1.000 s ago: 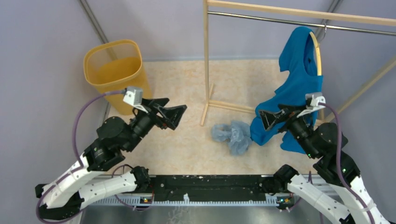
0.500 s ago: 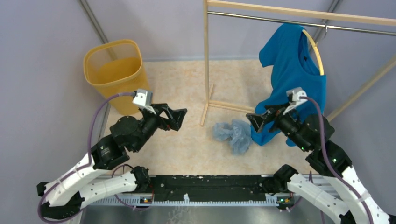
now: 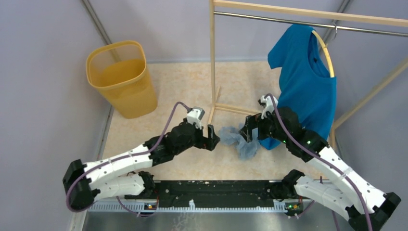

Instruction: Put the trash bags into the trash bin

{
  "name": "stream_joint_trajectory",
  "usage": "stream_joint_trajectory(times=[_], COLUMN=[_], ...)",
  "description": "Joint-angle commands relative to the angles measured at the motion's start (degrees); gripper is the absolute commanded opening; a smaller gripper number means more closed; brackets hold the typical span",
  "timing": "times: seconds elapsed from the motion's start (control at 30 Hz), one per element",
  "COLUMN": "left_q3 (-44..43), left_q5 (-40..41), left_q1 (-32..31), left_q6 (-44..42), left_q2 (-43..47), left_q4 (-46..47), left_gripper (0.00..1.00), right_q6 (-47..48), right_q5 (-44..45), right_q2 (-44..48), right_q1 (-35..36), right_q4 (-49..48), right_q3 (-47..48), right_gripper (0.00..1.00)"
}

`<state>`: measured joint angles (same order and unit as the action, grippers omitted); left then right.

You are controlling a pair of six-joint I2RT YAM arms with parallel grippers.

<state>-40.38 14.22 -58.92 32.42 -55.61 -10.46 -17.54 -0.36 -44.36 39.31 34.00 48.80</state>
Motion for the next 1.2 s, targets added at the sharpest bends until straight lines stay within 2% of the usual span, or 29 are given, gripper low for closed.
stream_joint_trajectory(times=[0.0,0.13,0.3,0.37,0.5,0.6,0.77,0.87,0.97,1.07,1.17], left_q3=[0.7,-1.5,-7.3,-10.1,-10.9,-10.0,-9.7,-10.6,-11.4,-10.4,-9.2], left_q5=[-7.6,-13.6,-19.9,-20.3,-19.5,-20.1,-18.1,-12.1,-6.1,-4.7,-1.0], left_q1=[0.7,3.2,6.7,7.1,7.3,7.6,7.8,7.9,8.1,8.1,8.1], left_q6=[5.9,5.4,4.2,2.7,1.1,0.9,0.1,-2.5,-4.4,-6.4,-7.2], left_q2=[-7.1,-15.1,-26.0,-29.3,-31.6,-31.0,-28.2,-23.7,-17.8,-11.9,-6.0], left_q4=[13.7,17.3,16.4,13.7,14.2,15.4,13.1,6.5,0.7,-1.5,-4.0], left_gripper=[0.98,0.98,0.98,0.94,0.79,0.65,0.23,0.1,0.06,0.06,0.05], right_q6=[-4.0,-8.5,-12.5,-13.7,-15.6,-16.1,-16.1,-16.5,-16.6,-16.0,-14.9], right_q5=[2.5,2.6,3.4,3.3,1.6,1.2,1.4,4.8,7.3,7.5,7.8], right_q2=[-0.5,-0.5,-2.6,-3.0,-2.8,-2.9,-3.7,-4.6,-6.0,-8.4,-11.2], right_q1=[0.5,0.5,0.5,0.6,0.6,0.5,0.5,0.5,0.5,0.5,0.4], right_q4=[0.4,0.3,0.5,0.3,-2.0,-4.1,-9.1,-11.6,-15.3,-19.4,-21.2], right_q3=[-2.9,-4.3,-6.5,-7.4,-9.6,-11.0,-14.3,-15.9,-16.9,-17.1,-15.9], right_gripper=[0.99,0.96,0.8,0.76,0.73,0.73,0.71,0.69,0.64,0.53,0.5])
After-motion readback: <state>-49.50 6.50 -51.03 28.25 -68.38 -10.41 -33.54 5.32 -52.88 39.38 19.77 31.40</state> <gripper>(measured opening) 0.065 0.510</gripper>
